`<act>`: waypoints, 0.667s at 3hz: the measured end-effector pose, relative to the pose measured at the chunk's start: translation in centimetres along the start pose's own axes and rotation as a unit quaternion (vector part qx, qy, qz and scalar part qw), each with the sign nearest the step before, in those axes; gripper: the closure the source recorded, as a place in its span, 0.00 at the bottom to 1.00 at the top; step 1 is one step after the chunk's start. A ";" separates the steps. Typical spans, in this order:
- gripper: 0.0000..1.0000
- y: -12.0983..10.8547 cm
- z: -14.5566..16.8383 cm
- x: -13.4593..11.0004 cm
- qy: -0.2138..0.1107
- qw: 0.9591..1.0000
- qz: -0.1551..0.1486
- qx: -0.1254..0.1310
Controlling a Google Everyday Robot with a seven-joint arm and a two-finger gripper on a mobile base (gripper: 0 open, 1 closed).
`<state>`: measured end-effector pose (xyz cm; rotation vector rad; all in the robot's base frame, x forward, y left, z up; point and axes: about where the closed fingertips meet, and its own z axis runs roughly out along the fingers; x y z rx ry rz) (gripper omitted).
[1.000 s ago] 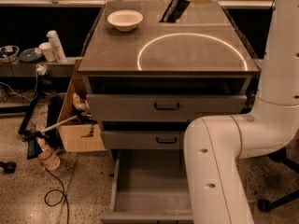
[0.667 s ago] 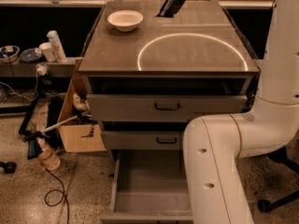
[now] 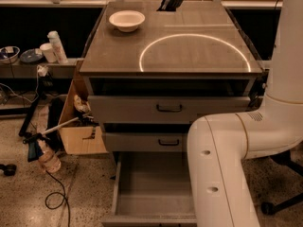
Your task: Place rxbar chocolate into bottom drawer
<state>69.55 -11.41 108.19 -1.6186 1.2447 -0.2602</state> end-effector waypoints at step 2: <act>1.00 -1.7 0.9 3.6 0.061 0.998 0.007 0.000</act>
Offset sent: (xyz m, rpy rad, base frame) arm 0.0839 -0.0695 -0.0315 -0.1423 0.1278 -0.2454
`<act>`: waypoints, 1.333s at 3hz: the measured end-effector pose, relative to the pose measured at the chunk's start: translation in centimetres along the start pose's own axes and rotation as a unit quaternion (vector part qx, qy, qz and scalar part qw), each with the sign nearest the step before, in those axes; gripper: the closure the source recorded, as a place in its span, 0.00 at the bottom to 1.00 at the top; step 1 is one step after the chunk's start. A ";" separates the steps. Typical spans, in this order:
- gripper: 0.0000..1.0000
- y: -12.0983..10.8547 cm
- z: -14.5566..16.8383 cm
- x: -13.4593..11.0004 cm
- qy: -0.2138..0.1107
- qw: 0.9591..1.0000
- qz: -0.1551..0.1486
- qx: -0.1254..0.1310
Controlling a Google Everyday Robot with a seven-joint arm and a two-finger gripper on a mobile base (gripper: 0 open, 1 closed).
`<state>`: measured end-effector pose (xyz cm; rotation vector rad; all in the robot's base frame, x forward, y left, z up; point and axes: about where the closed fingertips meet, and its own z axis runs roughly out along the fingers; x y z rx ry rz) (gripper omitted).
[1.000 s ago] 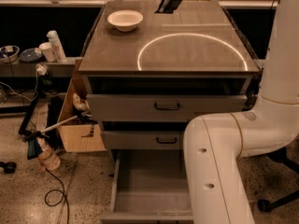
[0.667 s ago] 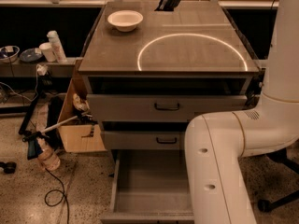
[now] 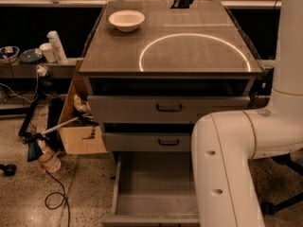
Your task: Place rxbar chocolate into bottom drawer
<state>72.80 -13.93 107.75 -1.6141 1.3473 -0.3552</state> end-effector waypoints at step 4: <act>1.00 4.1 9.3 15.1 0.178 0.975 0.077 -0.106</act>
Offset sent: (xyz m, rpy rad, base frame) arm 0.1340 -0.0962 -0.0866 -0.1640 0.2190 -0.3130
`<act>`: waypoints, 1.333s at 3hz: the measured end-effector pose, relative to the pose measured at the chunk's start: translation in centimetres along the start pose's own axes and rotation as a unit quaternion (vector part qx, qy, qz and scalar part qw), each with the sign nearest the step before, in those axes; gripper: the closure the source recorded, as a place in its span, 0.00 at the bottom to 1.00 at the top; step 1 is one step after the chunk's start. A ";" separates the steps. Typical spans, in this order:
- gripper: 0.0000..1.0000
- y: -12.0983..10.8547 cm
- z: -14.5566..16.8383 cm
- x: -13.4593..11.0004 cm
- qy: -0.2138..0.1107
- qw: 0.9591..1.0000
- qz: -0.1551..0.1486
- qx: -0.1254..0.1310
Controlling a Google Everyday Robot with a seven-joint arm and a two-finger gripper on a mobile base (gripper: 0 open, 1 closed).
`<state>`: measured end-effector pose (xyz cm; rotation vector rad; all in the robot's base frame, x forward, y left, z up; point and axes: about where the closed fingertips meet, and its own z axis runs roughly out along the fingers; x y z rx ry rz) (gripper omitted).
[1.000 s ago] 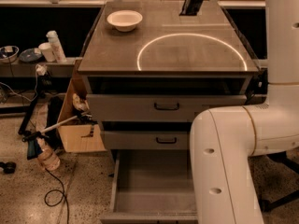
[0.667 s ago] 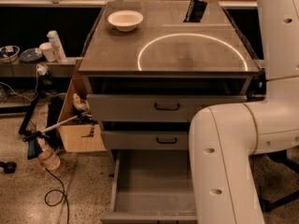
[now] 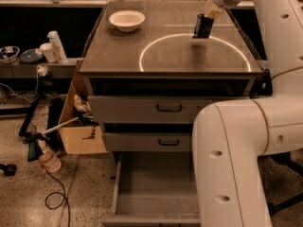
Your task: Place rxbar chocolate into bottom drawer
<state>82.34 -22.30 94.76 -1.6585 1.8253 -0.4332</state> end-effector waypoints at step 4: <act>1.00 8.0 -3.0 -1.7 -0.008 0.986 -0.002 -0.166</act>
Offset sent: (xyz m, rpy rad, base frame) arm 0.0045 -0.0197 -0.0033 -0.0333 0.1926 0.0317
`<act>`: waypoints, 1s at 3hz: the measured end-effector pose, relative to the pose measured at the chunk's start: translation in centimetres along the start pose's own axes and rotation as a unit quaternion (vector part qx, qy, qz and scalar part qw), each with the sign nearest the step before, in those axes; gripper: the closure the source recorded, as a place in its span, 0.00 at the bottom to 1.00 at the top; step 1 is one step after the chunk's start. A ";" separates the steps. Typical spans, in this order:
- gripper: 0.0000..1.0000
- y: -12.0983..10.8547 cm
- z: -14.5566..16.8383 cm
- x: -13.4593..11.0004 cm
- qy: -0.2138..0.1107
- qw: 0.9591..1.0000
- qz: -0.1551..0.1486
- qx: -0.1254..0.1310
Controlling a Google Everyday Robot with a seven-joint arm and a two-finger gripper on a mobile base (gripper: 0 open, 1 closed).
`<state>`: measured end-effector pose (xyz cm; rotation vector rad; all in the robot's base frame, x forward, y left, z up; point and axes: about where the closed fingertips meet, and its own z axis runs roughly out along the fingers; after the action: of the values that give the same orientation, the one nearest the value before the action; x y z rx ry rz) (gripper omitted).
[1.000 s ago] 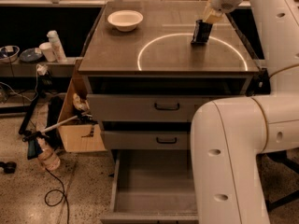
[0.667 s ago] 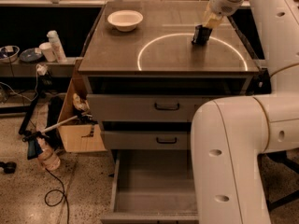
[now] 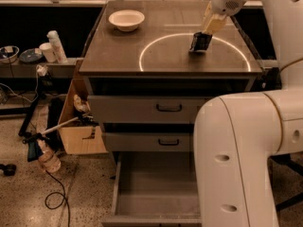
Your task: Place rxbar chocolate into bottom drawer
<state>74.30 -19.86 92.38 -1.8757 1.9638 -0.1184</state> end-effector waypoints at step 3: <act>1.00 1.2 -10.7 -7.2 -0.016 0.998 -0.042 0.037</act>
Offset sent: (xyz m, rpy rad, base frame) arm 0.0084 -0.0175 0.1888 -0.0441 0.1250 0.0815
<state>69.38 -15.13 103.44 -1.9005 1.8349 -0.1828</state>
